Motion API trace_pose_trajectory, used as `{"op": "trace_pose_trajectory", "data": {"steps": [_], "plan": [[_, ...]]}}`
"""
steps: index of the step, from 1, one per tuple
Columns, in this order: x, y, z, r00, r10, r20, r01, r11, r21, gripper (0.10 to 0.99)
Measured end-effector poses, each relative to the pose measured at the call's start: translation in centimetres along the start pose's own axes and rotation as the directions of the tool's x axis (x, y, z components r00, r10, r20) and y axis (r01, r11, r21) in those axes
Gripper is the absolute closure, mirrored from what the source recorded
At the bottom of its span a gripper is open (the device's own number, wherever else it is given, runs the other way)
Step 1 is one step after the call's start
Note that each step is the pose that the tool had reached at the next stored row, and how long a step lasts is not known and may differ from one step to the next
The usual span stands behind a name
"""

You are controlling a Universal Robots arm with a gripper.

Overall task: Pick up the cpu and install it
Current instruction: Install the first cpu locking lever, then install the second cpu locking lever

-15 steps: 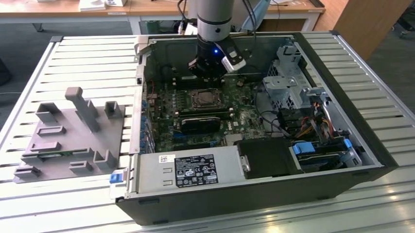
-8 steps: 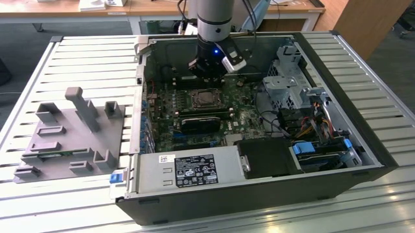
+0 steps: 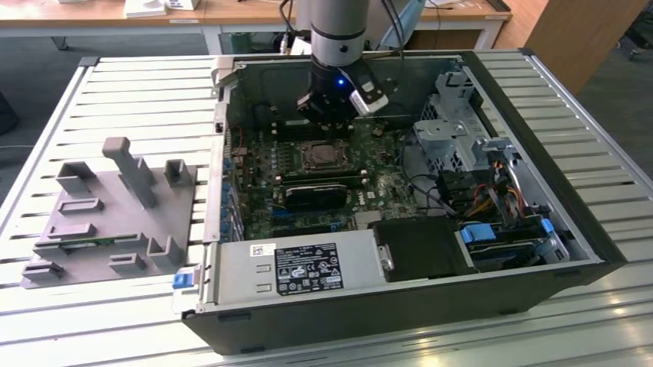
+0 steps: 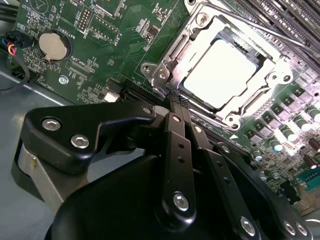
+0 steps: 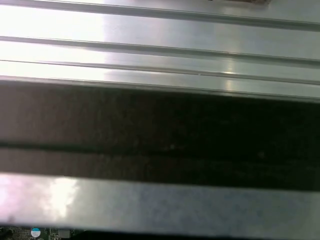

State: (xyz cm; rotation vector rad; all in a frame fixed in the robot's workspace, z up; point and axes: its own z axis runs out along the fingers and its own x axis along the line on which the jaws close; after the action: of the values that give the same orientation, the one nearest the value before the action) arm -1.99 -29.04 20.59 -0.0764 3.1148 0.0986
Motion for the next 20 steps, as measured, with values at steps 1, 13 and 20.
{"op": "trace_pose_trajectory", "data": {"steps": [1,13,20], "plan": [[-0.01,-0.04,-0.01,1.0000,0.000,-0.0001,0.000,1.0000,0.000,0.980],[-0.06,-0.47,-0.03,1.0000,0.000,0.0000,0.000,1.0000,0.000,0.980],[-0.05,-0.76,-0.04,1.0000,0.000,0.0001,0.000,1.0000,0.000,0.980]]}}
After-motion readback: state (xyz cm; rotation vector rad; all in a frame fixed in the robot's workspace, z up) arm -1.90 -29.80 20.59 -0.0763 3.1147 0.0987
